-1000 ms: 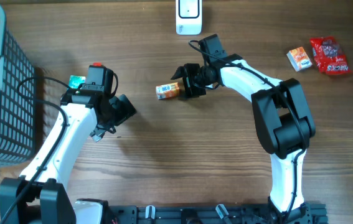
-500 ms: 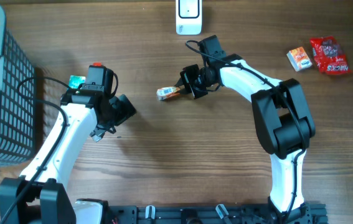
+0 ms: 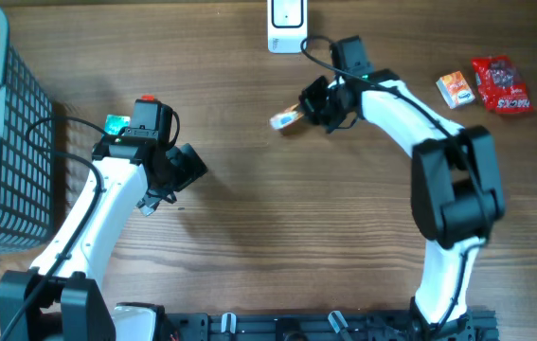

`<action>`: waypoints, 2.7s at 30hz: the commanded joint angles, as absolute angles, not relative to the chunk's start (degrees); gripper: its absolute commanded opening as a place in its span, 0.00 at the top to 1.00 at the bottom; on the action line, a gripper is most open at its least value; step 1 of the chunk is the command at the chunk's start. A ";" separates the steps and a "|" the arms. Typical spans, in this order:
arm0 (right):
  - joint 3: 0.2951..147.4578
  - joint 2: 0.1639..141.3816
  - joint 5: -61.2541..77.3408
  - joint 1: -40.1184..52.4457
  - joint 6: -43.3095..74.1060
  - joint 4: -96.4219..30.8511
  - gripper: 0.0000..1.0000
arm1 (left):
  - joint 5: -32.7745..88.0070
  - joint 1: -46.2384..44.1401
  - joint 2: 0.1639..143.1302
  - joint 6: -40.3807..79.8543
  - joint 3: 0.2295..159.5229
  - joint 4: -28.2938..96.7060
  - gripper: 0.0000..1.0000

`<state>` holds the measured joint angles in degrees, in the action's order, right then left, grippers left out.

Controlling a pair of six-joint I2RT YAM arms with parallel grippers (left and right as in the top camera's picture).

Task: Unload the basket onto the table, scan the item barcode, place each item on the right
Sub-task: 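Raise the orange box up to the white scanner with the right gripper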

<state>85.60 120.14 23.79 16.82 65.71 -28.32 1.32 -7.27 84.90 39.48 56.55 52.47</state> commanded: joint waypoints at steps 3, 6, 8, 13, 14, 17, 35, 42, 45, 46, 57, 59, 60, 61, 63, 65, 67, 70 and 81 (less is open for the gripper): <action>86.39 109.08 0.38 17.47 49.58 -26.41 0.96 | 0.56 -6.96 84.20 39.44 56.12 51.75 0.00; 86.37 106.59 -9.93 19.22 36.99 -22.98 0.96 | 0.56 -6.96 84.20 39.44 56.12 51.48 0.00; 86.37 106.48 -12.14 20.53 27.16 -20.47 0.96 | 0.56 -6.96 84.20 39.44 56.14 51.46 0.00; 86.35 106.50 -12.32 24.23 2.66 -15.62 0.96 | 0.58 -6.96 84.20 39.44 56.12 51.51 0.00; 86.35 106.50 -12.34 24.60 0.73 -14.63 0.96 | 0.56 -6.96 84.20 39.44 56.12 51.51 0.00; 86.19 106.50 -12.75 25.12 -1.50 -9.61 0.96 | 0.56 -6.96 84.20 39.44 56.12 51.53 0.00; 85.43 120.16 -12.69 24.91 3.75 35.88 0.95 | 0.54 -6.96 84.20 39.44 56.12 51.33 0.00; 85.43 128.86 -12.69 24.88 7.70 46.37 0.96 | 0.56 -6.96 84.20 39.44 56.12 51.31 0.00; 85.43 132.27 -13.28 24.84 7.55 51.86 0.95 | 0.54 -6.96 84.20 39.44 56.14 51.29 0.00; 85.45 133.21 -13.37 24.77 7.53 53.25 0.96 | 0.54 -6.96 84.20 39.42 56.12 51.24 0.00; 85.45 136.31 -15.07 22.85 10.68 54.43 0.96 | 0.56 -6.96 84.20 39.44 56.14 51.24 0.00; 85.45 136.31 -15.81 21.98 10.55 54.35 0.96 | 0.56 -6.96 84.20 39.44 56.14 51.22 0.00; 85.45 136.31 -16.69 21.10 10.52 53.98 0.96 | 0.56 -6.96 84.20 39.44 56.14 51.24 0.00; 85.45 136.31 -17.08 20.75 10.46 53.91 0.96 | 0.56 -6.96 84.20 39.44 56.12 51.22 0.00; 85.45 136.31 -17.41 19.88 10.55 53.10 0.95 | 0.56 -6.96 84.20 39.44 56.12 51.22 0.00; 85.45 136.31 -16.93 19.55 10.52 52.31 0.96 | 0.56 -6.96 84.20 39.44 56.12 51.16 0.00; 85.45 136.31 -16.99 19.53 10.52 51.48 0.96 | 0.56 -6.96 84.20 39.44 56.12 50.81 0.00; 85.45 136.31 -17.26 19.51 10.44 51.48 0.96 | 0.56 -6.96 84.20 39.46 56.12 50.41 0.00; 85.45 133.86 -41.43 19.57 -2.55 53.15 0.96 | 0.54 -6.96 84.20 39.44 56.12 50.04 0.00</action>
<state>85.49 134.80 -28.25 19.46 5.02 53.04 1.32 -7.27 84.90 39.48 56.45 50.52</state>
